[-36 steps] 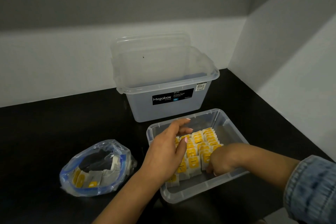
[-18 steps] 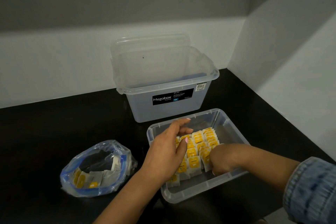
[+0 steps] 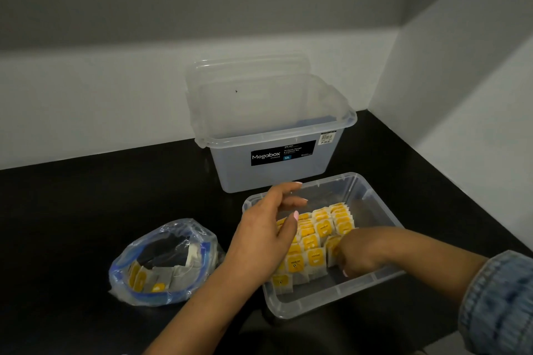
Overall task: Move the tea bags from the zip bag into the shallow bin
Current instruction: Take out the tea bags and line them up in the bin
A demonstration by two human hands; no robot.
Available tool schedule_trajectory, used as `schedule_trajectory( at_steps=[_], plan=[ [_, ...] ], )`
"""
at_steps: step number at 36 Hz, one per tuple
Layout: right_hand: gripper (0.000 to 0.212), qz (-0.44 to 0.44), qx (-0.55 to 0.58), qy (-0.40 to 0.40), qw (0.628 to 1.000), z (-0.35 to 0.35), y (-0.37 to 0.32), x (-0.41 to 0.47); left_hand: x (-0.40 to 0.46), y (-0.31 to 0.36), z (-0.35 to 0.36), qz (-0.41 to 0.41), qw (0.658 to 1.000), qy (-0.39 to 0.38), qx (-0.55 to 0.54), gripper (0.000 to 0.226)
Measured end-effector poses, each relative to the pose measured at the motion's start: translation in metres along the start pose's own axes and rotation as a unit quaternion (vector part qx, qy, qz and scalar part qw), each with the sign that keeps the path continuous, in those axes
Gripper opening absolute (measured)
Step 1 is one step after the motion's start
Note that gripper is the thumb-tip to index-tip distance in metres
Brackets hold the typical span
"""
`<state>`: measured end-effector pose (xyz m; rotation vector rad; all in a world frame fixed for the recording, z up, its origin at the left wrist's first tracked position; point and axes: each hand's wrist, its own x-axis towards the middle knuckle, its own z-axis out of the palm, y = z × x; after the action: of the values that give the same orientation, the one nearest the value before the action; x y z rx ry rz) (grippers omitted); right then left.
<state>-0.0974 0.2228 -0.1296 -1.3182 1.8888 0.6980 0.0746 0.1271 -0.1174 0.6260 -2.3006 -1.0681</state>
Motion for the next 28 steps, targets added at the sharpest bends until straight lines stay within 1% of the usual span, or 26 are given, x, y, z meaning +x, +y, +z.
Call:
schedule_trajectory(
  at_steps=[5, 12, 19, 22, 24, 26, 28],
  plan=[
    [0.032, -0.009, 0.011, -0.003, 1.0, -0.002, -0.002, -0.001, -0.001, -0.004, -0.005, 0.0, 1.0, 0.019, -0.015, 0.046],
    [0.039, -0.071, 0.025, -0.04, 0.996, -0.004, -0.013, 0.0, -0.002, -0.009, -0.011, 0.0, 0.999, 0.031, -0.021, 0.047],
    [0.048, -0.063, 0.023, -0.035, 0.997, -0.003, -0.019, 0.003, -0.005, -0.014, -0.025, -0.003, 0.998, 0.048, -0.035, 0.043],
    [0.044, -0.068, 0.015, -0.04, 0.997, -0.007, -0.019, -0.003, -0.007, -0.016, -0.041, -0.01, 0.997, 0.058, -0.048, 0.045],
    [0.038, -0.069, 0.032, -0.043, 0.996, -0.013, -0.019, -0.008, -0.008, -0.021, -0.057, -0.02, 0.996, 0.075, -0.053, 0.046],
    [0.031, -0.066, 0.061, -0.036, 0.995, -0.022, -0.019, -0.013, -0.009, -0.028, -0.075, -0.036, 0.995, 0.091, -0.035, 0.046],
    [0.025, -0.068, 0.071, -0.011, 0.995, -0.032, -0.022, -0.017, -0.011, -0.037, -0.095, -0.062, 0.993, 0.095, -0.005, 0.045]
  ],
)
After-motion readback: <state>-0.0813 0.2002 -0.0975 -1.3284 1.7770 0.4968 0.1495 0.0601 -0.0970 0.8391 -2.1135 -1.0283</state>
